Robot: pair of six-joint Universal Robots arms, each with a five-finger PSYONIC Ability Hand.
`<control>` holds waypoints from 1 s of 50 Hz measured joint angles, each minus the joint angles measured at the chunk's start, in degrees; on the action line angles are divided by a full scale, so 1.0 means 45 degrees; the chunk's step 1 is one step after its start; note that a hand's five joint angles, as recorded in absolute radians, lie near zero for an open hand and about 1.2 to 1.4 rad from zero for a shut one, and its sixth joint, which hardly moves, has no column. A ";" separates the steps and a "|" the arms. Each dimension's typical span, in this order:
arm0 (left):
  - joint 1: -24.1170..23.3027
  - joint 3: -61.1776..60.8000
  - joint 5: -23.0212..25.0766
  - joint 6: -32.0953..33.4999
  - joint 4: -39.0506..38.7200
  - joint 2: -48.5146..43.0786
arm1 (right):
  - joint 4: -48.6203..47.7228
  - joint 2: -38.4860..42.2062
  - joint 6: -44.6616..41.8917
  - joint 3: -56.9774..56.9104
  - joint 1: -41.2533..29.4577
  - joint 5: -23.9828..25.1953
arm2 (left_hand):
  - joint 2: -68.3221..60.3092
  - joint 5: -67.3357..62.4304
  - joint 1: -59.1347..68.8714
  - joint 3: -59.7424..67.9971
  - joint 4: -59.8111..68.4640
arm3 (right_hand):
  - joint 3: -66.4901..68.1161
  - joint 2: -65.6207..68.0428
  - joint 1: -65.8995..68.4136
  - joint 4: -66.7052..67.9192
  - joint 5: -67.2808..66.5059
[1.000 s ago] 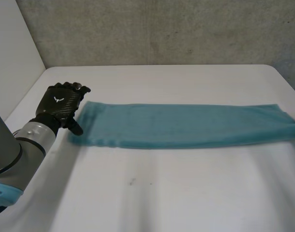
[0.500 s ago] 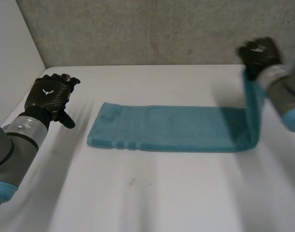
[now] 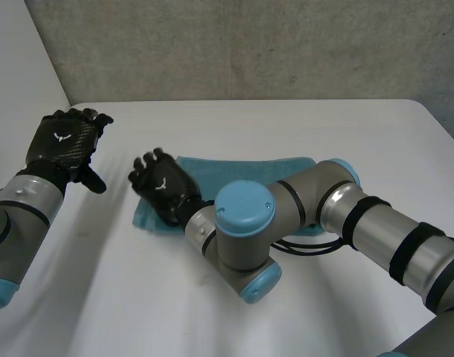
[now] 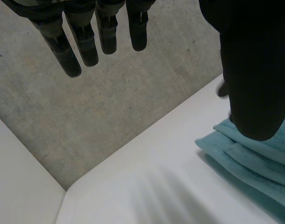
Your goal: Fold the laundry
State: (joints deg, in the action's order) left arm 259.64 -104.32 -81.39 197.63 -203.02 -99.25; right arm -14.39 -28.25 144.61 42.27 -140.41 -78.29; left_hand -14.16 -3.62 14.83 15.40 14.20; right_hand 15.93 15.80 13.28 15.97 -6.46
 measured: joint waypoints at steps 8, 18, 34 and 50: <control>-0.0392 0.0360 0.0038 0.0007 -0.0249 -0.0120 | 0.0193 -0.1913 0.0179 0.0617 0.0496 -0.2753 | 0.0001 0.0001 0.0000 0.0000 0.0000 | -0.0816 -0.0695 -0.0314 -0.0597 0.0648; -0.2383 0.1558 0.0067 0.0071 -0.0810 -0.1517 | 0.1037 -0.5431 0.2332 0.4340 0.2716 -0.3488 | 0.0001 -0.0001 0.0000 0.0001 0.0000 | -0.0816 -0.0695 -0.0314 -0.0597 0.0649; -0.4115 0.3085 -0.0525 0.0099 -0.0811 -0.4157 | 0.3054 -0.6577 0.5794 0.8922 0.6599 -0.0697 | 0.0001 -0.0001 0.0000 0.0000 0.0000 | 0.0707 0.0680 0.0625 0.0691 -0.0526; -0.4095 0.2599 -0.1712 -0.0015 -0.0741 -0.3546 | 0.0419 -0.6015 0.6090 1.0357 0.7865 -0.0068 | 0.0001 0.0000 0.0000 0.0000 0.0000 | 1.1453 1.1398 0.8871 1.1517 -1.0712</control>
State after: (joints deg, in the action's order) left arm 241.21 -92.62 -89.10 197.56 -206.36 -115.20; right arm -12.50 -55.32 172.02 88.88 -105.02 -78.60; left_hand -14.15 -3.62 14.83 15.40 14.20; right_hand 67.47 67.09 53.19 67.79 -54.66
